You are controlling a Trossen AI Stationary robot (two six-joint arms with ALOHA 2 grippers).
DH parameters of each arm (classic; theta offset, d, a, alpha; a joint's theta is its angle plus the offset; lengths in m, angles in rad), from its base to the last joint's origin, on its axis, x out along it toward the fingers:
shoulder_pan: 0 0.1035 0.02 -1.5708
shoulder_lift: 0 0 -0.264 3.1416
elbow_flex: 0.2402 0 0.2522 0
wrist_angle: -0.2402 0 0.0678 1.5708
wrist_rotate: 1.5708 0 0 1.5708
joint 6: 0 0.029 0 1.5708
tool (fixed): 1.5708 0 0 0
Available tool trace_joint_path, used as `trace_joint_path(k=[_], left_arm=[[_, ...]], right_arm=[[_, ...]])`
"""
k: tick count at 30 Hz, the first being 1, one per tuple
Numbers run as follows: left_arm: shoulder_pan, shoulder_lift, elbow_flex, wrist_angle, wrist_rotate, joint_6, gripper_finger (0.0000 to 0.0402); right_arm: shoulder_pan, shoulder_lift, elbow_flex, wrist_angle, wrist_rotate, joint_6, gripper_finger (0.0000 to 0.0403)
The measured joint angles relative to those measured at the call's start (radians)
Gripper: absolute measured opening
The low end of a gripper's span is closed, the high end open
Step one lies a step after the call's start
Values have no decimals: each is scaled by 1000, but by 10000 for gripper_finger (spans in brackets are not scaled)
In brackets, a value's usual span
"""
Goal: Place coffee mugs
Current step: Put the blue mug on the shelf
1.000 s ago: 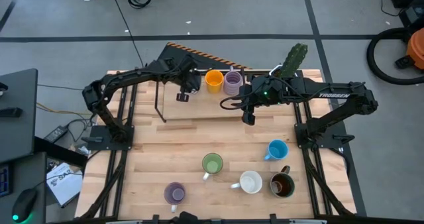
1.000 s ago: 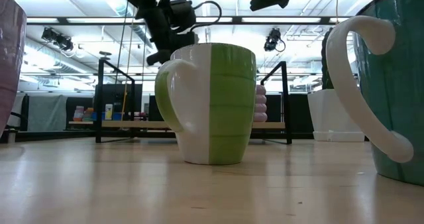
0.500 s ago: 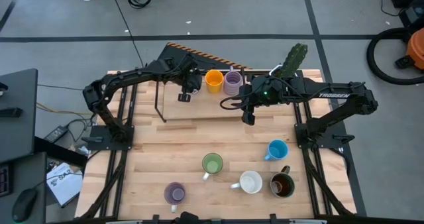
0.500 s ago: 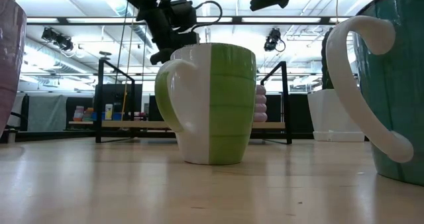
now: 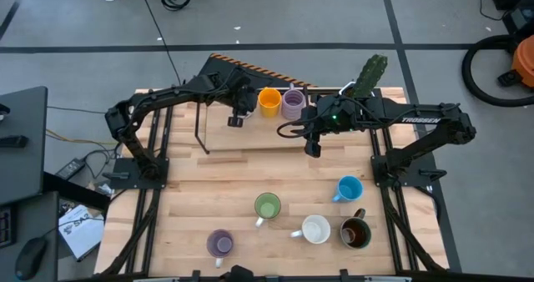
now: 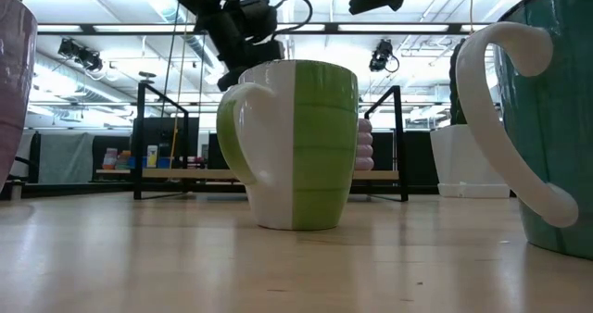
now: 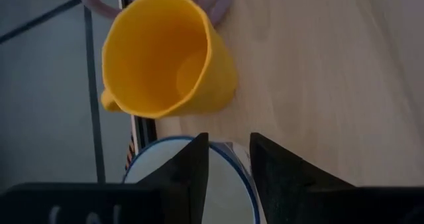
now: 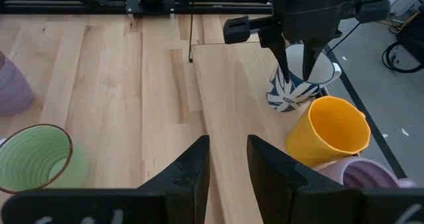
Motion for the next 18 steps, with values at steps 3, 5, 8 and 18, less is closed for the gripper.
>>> trace_joint_path(k=[3, 5, 8, 18], left_arm=[[-3, 0, 0, 2, -42, -76, 116], [-6, 0, 0, -1, -94, -117, 116], [-7, 0, 0, -6, -144, -183, 116], [-6, 0, 0, -82, -106, -288, 117]], right_arm=[[0, 0, 0, 0, 0, 0, 107], [-1, 0, 0, 0, 0, -2, 107], [-2, 0, 0, 1, 0, -2, 107], [-1, 0, 0, 2, 0, -2, 107]])
